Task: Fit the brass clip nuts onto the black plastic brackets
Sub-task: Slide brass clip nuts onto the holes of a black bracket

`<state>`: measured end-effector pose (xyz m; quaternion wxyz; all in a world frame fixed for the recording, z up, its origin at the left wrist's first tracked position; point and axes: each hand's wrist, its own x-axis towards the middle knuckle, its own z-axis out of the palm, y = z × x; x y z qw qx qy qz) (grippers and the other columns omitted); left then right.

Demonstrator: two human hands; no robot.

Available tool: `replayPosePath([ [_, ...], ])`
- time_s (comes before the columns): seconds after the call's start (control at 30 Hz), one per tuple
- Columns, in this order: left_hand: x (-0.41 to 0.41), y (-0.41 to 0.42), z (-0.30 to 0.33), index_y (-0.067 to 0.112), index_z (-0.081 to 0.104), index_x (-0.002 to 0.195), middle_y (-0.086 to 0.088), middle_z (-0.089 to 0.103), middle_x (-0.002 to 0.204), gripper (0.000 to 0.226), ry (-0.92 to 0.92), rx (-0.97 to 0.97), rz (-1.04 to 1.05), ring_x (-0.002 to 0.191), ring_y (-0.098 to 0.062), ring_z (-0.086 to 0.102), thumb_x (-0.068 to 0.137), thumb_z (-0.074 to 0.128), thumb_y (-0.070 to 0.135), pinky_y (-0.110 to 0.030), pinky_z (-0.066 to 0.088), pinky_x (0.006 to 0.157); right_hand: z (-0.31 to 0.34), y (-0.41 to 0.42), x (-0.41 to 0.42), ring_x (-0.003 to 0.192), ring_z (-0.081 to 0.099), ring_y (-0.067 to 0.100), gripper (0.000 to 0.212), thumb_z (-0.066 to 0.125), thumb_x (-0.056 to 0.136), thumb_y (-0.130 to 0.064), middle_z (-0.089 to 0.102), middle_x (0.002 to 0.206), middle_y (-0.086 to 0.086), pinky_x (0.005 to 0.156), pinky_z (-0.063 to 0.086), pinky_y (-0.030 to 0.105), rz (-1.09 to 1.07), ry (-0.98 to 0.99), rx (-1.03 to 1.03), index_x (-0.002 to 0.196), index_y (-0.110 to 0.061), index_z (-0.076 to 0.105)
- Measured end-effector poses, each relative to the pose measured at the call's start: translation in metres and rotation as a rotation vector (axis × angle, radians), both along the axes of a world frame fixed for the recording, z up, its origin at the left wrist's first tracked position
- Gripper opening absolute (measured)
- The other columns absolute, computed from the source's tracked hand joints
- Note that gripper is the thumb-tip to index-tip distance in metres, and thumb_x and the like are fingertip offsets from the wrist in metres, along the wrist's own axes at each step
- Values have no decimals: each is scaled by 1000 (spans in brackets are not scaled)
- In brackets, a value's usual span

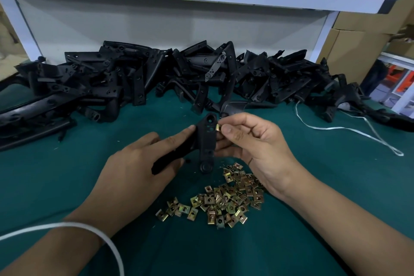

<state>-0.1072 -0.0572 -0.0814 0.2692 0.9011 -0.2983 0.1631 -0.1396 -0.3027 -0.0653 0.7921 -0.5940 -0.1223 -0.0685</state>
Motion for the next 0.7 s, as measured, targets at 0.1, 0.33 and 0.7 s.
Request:
replayPosePath([
  [0.1,-1,0,1,68,31,147,13,52,85,65,-2,-12,-20,69,-10,53,92,60,49,-24,42,53,1,1,0,80,76,28,17,66,94,-2,76,95,21,71,63,34,-7,-5,-7,109,4,70],
  [0.33,-1,0,1,69,31,146,15,50,84,66,-4,-8,-30,70,-10,53,91,61,46,-19,36,54,3,1,-3,79,75,30,12,66,94,-2,73,94,22,70,64,36,-18,-7,-30,105,0,72],
  [0.7,-3,0,1,63,30,150,14,46,84,67,-31,54,-36,65,-11,49,93,60,43,-27,45,52,5,-3,-3,76,76,33,14,67,92,1,73,92,27,68,64,38,-13,-9,-144,102,10,62],
])
